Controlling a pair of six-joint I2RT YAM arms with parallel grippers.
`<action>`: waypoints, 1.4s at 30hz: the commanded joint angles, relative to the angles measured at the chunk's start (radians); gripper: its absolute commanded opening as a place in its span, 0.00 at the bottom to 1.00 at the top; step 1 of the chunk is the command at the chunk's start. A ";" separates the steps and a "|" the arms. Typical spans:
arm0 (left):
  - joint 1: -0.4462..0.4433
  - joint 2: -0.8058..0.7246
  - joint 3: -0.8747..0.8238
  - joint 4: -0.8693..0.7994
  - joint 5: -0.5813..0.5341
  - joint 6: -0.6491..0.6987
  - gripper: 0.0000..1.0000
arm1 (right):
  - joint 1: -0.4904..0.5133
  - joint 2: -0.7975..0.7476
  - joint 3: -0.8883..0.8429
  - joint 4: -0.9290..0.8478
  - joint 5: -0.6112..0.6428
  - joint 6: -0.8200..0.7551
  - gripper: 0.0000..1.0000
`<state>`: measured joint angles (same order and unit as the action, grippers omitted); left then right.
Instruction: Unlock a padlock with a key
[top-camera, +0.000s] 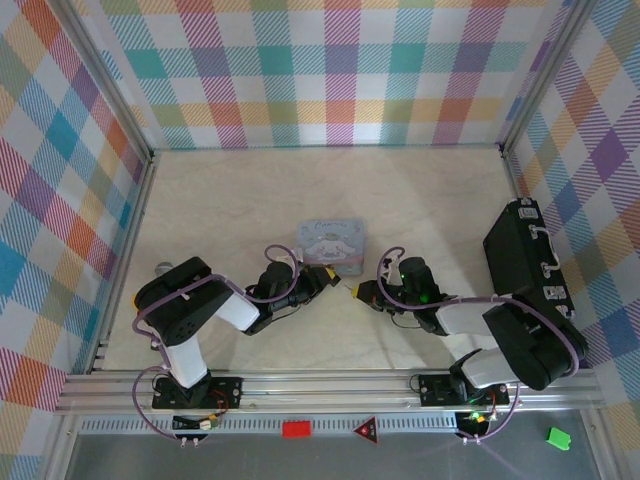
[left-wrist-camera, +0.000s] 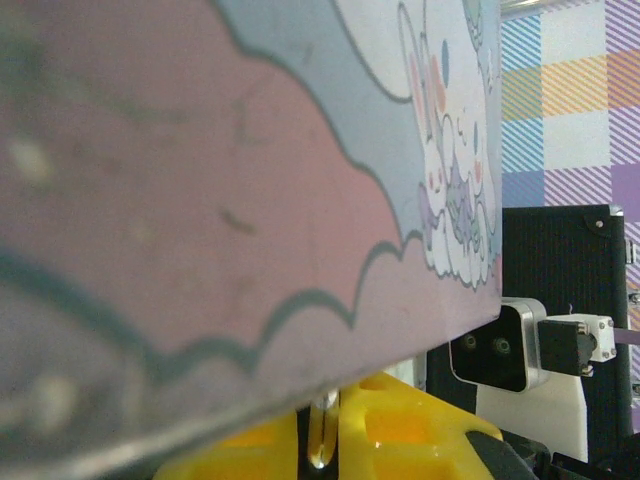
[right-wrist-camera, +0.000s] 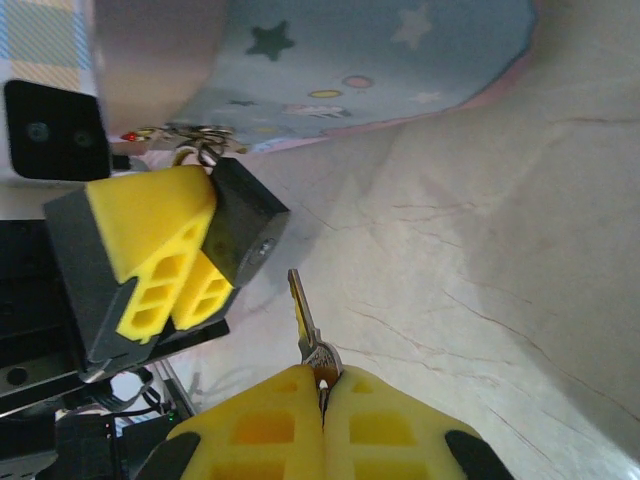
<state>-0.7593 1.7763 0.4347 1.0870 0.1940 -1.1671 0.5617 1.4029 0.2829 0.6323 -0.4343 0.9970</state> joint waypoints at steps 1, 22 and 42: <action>-0.007 0.017 -0.007 0.079 0.042 -0.055 0.10 | -0.005 0.022 -0.017 0.145 -0.038 0.051 0.00; -0.007 -0.027 0.021 0.037 0.053 -0.086 0.09 | -0.004 0.153 -0.065 0.415 -0.031 0.102 0.00; -0.007 -0.099 0.047 -0.036 0.058 -0.094 0.09 | -0.002 0.197 -0.106 0.571 -0.026 0.072 0.00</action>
<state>-0.7586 1.7126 0.4553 1.0195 0.2184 -1.2419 0.5621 1.5898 0.1883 1.1217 -0.4614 1.0843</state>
